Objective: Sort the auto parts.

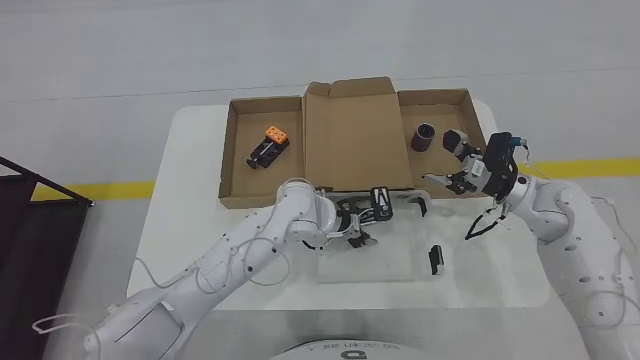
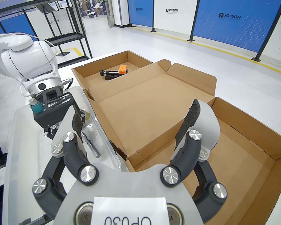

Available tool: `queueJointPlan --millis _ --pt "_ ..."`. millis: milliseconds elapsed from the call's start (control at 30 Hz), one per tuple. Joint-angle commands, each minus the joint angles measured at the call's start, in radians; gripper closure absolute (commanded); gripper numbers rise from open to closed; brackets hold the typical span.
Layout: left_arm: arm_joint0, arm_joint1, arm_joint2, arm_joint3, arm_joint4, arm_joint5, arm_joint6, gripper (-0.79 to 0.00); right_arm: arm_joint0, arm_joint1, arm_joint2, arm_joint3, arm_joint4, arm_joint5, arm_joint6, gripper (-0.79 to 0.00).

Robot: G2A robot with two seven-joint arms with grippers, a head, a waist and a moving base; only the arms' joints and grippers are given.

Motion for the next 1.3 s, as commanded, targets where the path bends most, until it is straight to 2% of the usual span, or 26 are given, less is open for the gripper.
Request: queueJointPlan --millis 0,133,367,567,667,733,767,800,933,1033,1267 --pt "-0.002 0.001 -0.005 -0.001 0.014 0.017 -0.005 -0.443 0.0 0.0 0.0 0.0 0.0 0.0 0.0 -0.785" --pt "-0.001 0.002 -0.009 0.008 0.056 0.057 0.002 -0.428 0.0 0.0 0.0 0.0 0.0 0.0 0.0 -0.785" --pt "0.002 -0.003 0.004 0.034 0.082 0.07 0.0 -0.379 0.0 0.0 0.0 0.0 0.0 0.0 0.0 -0.785" --pt "-0.001 -0.009 0.012 0.039 0.085 0.068 -0.007 -0.286 0.0 0.0 0.0 0.0 0.0 0.0 0.0 -0.785" --pt "-0.001 -0.01 0.013 0.037 0.088 0.068 -0.012 -0.203 0.0 0.0 0.0 0.0 0.0 0.0 0.0 -0.785" --pt "-0.001 -0.01 0.014 0.036 0.092 0.067 -0.021 -0.099 0.0 0.0 0.0 0.0 0.0 0.0 0.0 -0.785" --pt "0.0 -0.01 0.015 0.036 0.094 0.067 -0.025 -0.022 0.0 0.0 0.0 0.0 0.0 0.0 0.0 -0.785" --pt "0.0 -0.011 0.016 0.036 0.096 0.069 -0.028 0.0 0.0 0.0 0.0 0.0 0.0 0.0 0.0 -0.785" --pt "0.005 -0.01 0.017 0.019 0.104 0.069 -0.036 0.0 0.0 0.0 0.0 0.0 0.0 0.0 0.0 -0.785" --pt "0.016 -0.003 0.004 -0.029 0.101 0.058 -0.037 0.0 0.0 0.0 0.0 0.0 0.0 0.0 0.0 -0.785" --pt "0.079 0.038 -0.08 -0.164 0.095 0.022 -0.045 0.0 0.0 0.0 0.0 0.0 0.0 0.0 0.0 -0.785"
